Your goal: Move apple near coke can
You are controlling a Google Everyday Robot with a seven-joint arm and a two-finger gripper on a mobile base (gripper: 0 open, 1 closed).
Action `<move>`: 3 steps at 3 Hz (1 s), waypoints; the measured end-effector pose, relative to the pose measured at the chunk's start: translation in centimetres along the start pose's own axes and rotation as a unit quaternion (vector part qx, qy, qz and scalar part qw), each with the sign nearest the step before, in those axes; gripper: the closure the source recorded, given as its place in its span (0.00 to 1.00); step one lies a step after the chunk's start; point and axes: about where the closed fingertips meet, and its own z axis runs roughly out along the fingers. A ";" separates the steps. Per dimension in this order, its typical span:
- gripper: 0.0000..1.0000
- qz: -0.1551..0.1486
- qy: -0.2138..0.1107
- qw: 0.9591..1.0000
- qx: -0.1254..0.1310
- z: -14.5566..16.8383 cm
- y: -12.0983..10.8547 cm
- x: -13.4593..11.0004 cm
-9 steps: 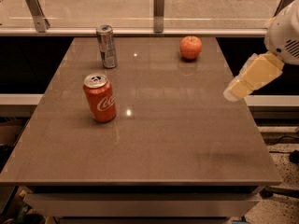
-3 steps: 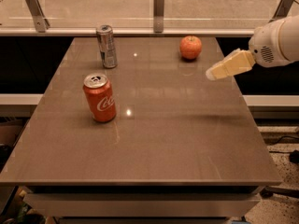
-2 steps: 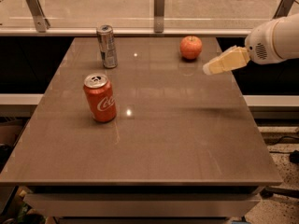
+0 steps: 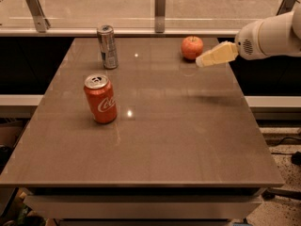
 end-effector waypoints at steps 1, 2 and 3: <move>0.00 0.020 -0.015 1.000 -0.004 2.0 0.0 0.1; 0.00 0.037 -0.032 0.999 -0.010 3.8 0.2 0.0; 0.00 0.044 -0.040 0.998 -0.019 5.4 0.5 -0.3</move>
Offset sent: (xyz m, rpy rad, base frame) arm 0.0411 0.0208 -0.0324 0.1573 -0.0263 -0.0264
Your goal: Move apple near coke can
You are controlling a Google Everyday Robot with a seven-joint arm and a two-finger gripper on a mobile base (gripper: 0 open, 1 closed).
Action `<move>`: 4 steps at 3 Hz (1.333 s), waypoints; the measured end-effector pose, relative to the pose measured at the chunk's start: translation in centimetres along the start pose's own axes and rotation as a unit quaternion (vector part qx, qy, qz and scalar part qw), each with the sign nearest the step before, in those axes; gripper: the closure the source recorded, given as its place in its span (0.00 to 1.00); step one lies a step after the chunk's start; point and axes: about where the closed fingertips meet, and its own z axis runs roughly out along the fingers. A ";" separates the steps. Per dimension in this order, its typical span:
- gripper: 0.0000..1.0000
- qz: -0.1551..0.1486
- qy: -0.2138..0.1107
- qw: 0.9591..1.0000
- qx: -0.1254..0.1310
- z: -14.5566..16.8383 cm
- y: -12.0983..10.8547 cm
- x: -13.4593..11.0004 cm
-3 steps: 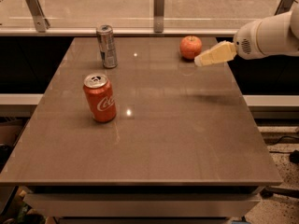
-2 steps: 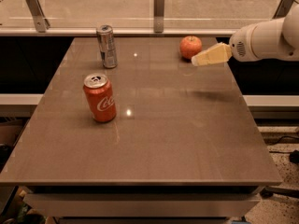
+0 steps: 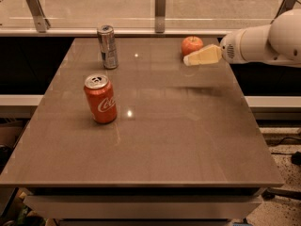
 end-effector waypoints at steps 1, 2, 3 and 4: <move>0.00 -0.001 -0.004 1.000 -0.009 1.5 0.4 -0.5; 0.00 -0.002 -0.008 1.000 -0.021 3.3 0.5 -0.9; 0.00 0.004 -0.021 0.999 -0.030 4.7 0.0 -1.0; 0.00 0.016 -0.040 0.998 -0.039 5.8 -1.1 -0.8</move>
Offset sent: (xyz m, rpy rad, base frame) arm 0.0422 0.0303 -0.0142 0.0362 -0.0038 0.0594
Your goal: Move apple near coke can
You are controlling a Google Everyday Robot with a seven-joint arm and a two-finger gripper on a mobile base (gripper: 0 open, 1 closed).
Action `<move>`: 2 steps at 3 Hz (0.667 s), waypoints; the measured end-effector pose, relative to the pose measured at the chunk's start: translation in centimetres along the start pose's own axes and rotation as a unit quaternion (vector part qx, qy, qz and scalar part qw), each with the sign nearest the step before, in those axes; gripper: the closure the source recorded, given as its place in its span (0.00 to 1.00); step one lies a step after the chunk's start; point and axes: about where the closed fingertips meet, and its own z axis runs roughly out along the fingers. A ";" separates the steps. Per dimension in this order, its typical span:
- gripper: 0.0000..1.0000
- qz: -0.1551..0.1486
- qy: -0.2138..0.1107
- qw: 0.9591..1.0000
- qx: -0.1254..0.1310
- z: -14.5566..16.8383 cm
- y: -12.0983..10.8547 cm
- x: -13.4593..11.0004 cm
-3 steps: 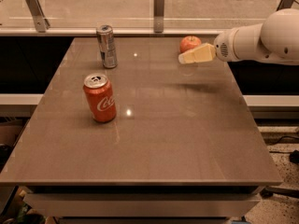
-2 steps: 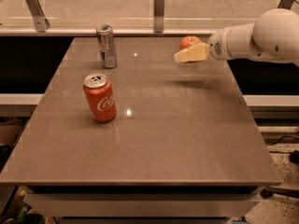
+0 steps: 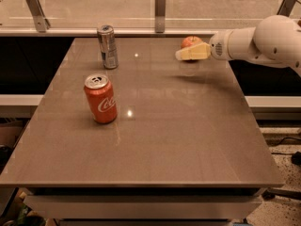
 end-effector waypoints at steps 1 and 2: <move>0.00 0.014 -0.019 1.000 -0.008 1.1 -1.0 0.5; 0.00 0.018 -0.027 0.999 -0.014 2.2 -1.4 0.8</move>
Offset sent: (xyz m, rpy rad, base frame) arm 0.0337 -0.0044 -0.0223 0.0902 -0.0271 0.0110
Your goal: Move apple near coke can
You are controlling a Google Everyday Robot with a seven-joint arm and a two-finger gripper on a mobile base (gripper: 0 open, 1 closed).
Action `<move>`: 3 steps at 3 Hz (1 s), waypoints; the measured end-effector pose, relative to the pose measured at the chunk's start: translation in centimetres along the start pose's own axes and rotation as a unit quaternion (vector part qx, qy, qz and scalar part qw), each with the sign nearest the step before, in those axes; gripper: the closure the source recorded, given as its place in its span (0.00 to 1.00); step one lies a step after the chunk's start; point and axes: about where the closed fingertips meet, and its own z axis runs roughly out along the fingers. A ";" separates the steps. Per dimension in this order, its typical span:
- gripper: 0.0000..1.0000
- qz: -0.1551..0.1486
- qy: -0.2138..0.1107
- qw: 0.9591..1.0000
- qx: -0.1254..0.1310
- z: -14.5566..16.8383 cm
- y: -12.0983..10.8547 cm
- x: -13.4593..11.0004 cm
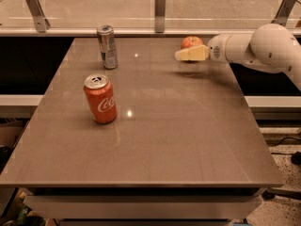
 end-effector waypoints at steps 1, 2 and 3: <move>0.17 -0.003 0.001 1.000 -0.008 1.4 0.1 0.5; 0.39 -0.003 0.001 1.000 -0.010 1.6 0.3 0.5; 0.63 -0.003 0.002 1.000 -0.012 1.8 0.5 0.6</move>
Offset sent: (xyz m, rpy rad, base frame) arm 0.0074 0.0069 -0.0088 -0.0001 0.0009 0.0150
